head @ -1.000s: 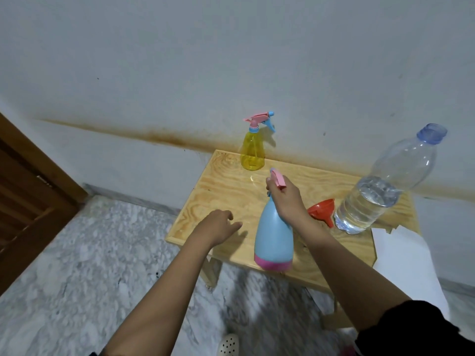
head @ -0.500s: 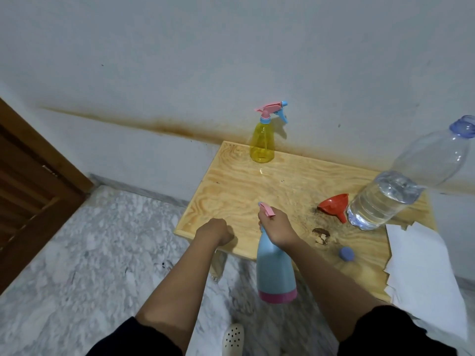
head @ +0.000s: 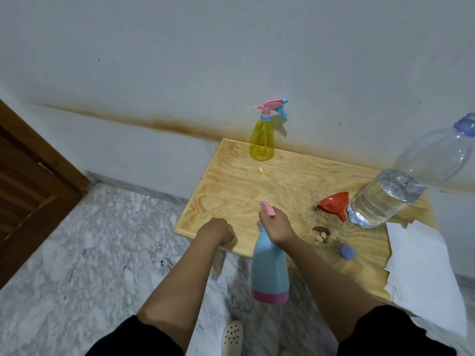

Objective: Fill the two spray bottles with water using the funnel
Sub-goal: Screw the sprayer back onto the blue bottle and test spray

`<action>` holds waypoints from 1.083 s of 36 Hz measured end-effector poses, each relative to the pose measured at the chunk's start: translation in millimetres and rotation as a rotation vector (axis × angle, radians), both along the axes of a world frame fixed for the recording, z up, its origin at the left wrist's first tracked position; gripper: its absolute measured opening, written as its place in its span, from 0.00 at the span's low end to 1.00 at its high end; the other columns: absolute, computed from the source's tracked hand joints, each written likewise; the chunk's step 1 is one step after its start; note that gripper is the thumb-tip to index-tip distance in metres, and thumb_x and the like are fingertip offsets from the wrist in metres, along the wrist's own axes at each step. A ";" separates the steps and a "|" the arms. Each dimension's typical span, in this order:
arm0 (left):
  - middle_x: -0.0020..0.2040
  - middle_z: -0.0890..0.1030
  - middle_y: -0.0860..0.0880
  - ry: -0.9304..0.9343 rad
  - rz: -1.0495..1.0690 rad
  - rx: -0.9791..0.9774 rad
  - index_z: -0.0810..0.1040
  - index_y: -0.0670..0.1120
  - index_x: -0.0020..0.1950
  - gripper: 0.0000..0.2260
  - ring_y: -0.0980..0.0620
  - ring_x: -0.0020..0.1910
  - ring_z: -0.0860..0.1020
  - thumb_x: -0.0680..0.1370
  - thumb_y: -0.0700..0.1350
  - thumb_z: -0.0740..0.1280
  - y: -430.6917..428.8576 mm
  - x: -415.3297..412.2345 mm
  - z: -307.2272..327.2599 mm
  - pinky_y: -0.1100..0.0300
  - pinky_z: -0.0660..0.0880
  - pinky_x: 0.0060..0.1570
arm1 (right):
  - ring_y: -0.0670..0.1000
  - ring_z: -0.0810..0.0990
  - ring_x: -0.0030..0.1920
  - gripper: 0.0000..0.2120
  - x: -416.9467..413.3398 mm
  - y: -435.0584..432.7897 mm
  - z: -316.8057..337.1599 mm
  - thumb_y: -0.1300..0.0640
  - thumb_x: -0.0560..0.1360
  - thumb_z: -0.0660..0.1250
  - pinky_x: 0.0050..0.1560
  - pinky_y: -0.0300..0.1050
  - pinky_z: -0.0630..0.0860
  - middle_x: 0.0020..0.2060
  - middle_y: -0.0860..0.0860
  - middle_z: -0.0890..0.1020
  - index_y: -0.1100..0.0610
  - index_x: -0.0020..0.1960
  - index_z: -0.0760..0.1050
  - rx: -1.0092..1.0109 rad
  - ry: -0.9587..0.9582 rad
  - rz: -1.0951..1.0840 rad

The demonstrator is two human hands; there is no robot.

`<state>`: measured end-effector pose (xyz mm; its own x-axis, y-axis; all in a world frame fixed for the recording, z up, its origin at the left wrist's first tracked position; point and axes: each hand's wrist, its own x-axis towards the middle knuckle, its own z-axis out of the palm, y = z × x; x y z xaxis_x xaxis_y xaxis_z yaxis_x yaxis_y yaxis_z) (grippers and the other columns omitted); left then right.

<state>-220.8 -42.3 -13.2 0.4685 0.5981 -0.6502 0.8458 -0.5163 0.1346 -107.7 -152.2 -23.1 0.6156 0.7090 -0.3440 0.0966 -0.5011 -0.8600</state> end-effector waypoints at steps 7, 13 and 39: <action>0.65 0.72 0.40 0.001 -0.002 -0.003 0.70 0.38 0.66 0.18 0.43 0.62 0.73 0.81 0.47 0.58 -2.0 2.3 0.7 0.56 0.70 0.56 | 0.54 0.74 0.41 0.18 1.7 -0.3 -0.5 0.56 0.78 0.54 0.46 0.50 0.70 0.39 0.57 0.74 0.68 0.59 0.71 -0.012 -0.020 0.026; 0.64 0.73 0.40 -0.006 -0.003 -0.003 0.71 0.38 0.66 0.18 0.44 0.61 0.73 0.81 0.47 0.58 -2.9 1.8 1.3 0.56 0.71 0.55 | 0.55 0.72 0.42 0.16 0.3 -1.3 -0.8 0.56 0.78 0.55 0.44 0.49 0.67 0.42 0.61 0.75 0.69 0.55 0.71 -0.014 -0.027 0.019; 0.60 0.75 0.42 -0.280 -0.029 -0.046 0.73 0.39 0.63 0.17 0.44 0.55 0.75 0.80 0.50 0.61 -29.6 26.3 33.8 0.57 0.70 0.48 | 0.50 0.63 0.33 0.06 29.0 -11.2 49.4 0.58 0.78 0.58 0.33 0.45 0.61 0.35 0.53 0.67 0.57 0.43 0.63 0.306 -0.253 -0.075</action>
<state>-194.5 -71.9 20.6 0.6504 0.5545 -0.5191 0.7571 -0.5279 0.3848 -78.7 -163.3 26.4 0.7077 0.7051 0.0451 0.2971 -0.2391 -0.9244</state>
